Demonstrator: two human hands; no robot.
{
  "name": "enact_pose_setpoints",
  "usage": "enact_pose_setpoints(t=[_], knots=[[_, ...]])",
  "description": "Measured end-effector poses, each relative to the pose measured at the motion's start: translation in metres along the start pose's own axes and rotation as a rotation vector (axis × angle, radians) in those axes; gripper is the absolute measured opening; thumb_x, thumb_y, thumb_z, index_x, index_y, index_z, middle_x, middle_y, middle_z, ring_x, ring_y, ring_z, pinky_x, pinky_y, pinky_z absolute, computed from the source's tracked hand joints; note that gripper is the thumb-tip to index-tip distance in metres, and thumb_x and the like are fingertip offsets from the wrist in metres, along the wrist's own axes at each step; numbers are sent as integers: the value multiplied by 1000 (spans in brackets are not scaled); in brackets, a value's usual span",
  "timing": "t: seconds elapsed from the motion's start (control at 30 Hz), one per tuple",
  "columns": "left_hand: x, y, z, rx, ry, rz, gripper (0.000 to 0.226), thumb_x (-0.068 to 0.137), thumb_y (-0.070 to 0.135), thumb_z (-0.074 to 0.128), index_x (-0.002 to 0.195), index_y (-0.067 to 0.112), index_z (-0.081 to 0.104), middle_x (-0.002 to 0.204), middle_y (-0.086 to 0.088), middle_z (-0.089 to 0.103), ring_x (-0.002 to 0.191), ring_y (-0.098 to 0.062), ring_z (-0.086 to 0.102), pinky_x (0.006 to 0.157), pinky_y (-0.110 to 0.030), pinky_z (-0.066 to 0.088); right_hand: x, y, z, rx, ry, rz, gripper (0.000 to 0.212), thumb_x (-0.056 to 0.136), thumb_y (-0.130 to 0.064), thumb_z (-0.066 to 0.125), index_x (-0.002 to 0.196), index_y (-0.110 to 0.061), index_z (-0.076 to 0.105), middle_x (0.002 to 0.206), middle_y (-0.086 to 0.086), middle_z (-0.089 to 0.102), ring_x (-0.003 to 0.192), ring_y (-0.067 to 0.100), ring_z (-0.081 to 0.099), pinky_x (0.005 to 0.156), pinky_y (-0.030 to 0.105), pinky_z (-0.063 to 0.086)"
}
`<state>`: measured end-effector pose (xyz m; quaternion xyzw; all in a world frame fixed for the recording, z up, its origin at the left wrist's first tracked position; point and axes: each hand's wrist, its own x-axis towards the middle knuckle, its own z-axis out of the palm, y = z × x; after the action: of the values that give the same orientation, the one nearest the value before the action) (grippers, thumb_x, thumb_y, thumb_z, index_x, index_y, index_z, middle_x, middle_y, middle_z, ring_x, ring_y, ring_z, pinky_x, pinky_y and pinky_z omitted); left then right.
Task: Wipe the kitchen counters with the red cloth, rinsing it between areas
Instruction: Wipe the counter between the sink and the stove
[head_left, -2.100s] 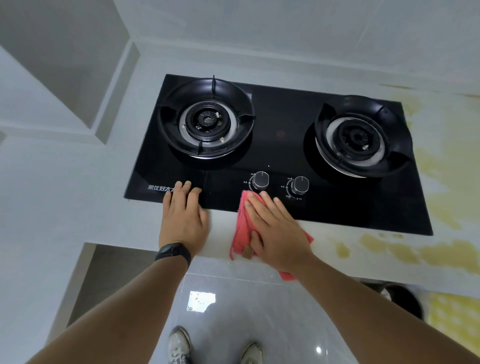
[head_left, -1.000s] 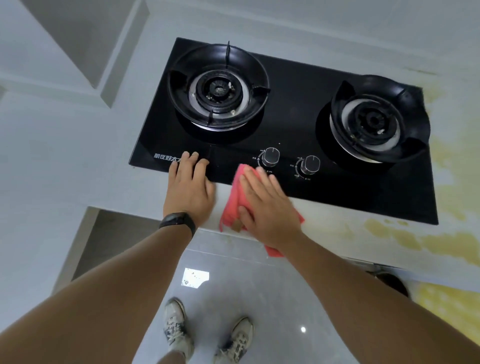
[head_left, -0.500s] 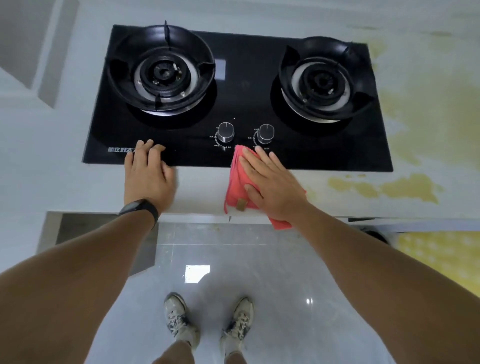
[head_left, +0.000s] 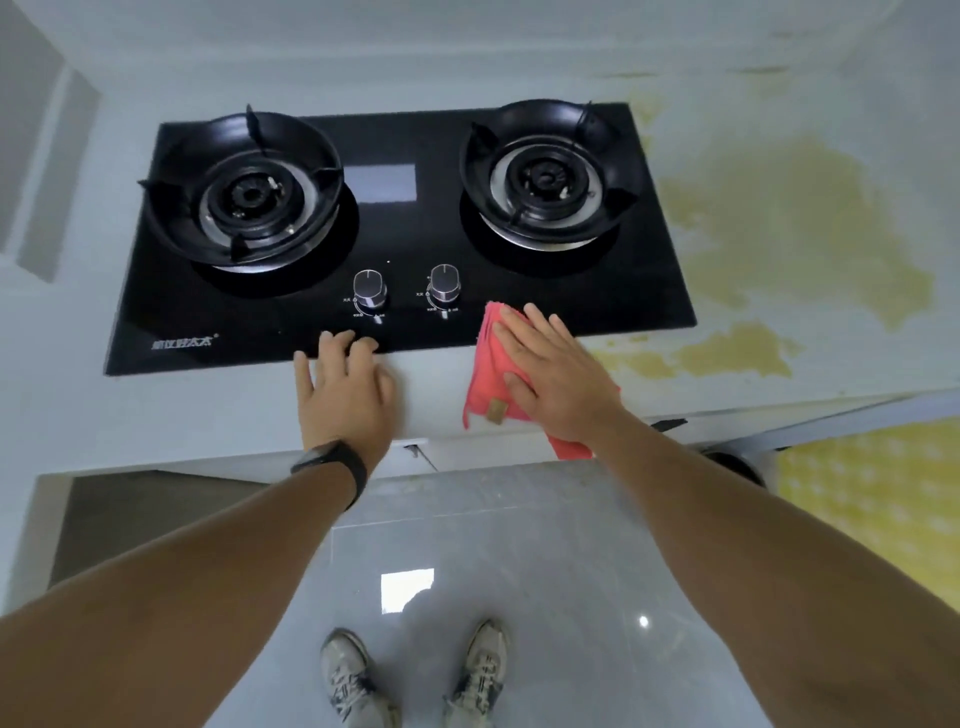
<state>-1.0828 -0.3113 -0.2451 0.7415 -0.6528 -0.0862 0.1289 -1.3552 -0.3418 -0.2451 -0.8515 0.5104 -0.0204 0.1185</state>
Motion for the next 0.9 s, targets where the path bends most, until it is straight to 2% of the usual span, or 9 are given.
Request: enact_pose_setpoints(t=[0.1, 0.2, 0.3, 0.67, 0.8, 0.9], knots=[[11, 73, 20, -189, 1, -313, 41, 99, 31, 39, 135, 15, 50, 156, -16, 36, 151, -37, 24, 123, -54, 18, -18, 35, -6, 8, 7, 66, 62, 108, -36, 34, 165, -19, 19, 173, -6, 11, 160, 25, 4, 130, 46, 9], [22, 114, 43, -184, 23, -501, 49, 100, 32, 36, 145, 13, 40, 167, -21, 19, 158, -37, 2, 124, -57, 7, -39, 78, -11, 2, 29, 128, 61, 108, -36, 34, 165, -21, 20, 173, -8, 12, 160, 26, 3, 130, 44, 5], [26, 116, 56, -89, 47, -501, 54, 101, 36, 30, 149, 11, 35, 167, -24, 18, 158, -41, 1, 125, -61, 5, -52, 109, -14, -26, 45, 167, 60, 109, -37, 33, 165, -22, 18, 173, -9, 11, 160, 26, 3, 130, 42, 2], [26, 115, 62, -51, 40, -504, 53, 101, 35, 29, 146, 8, 35, 164, -29, 21, 157, -46, 4, 124, -64, 9, -65, 160, -30, -55, -40, 213, 62, 108, -42, 24, 166, -26, 11, 174, -10, 3, 160, 21, -7, 128, 36, -8], [27, 116, 64, -32, 56, -494, 53, 101, 34, 29, 146, 8, 35, 164, -30, 23, 156, -49, 5, 123, -67, 9, -63, 162, -33, -83, -54, 241, 63, 107, -41, 21, 166, -25, 10, 173, -8, 4, 160, 24, -5, 129, 39, -6], [28, 117, 64, -17, 40, -486, 54, 101, 33, 28, 148, 9, 33, 165, -25, 23, 155, -51, 4, 122, -69, 9, -59, 148, -31, -108, -48, 309, 66, 104, -40, 20, 166, -20, 9, 174, -3, 5, 160, 29, -2, 130, 45, 1]])
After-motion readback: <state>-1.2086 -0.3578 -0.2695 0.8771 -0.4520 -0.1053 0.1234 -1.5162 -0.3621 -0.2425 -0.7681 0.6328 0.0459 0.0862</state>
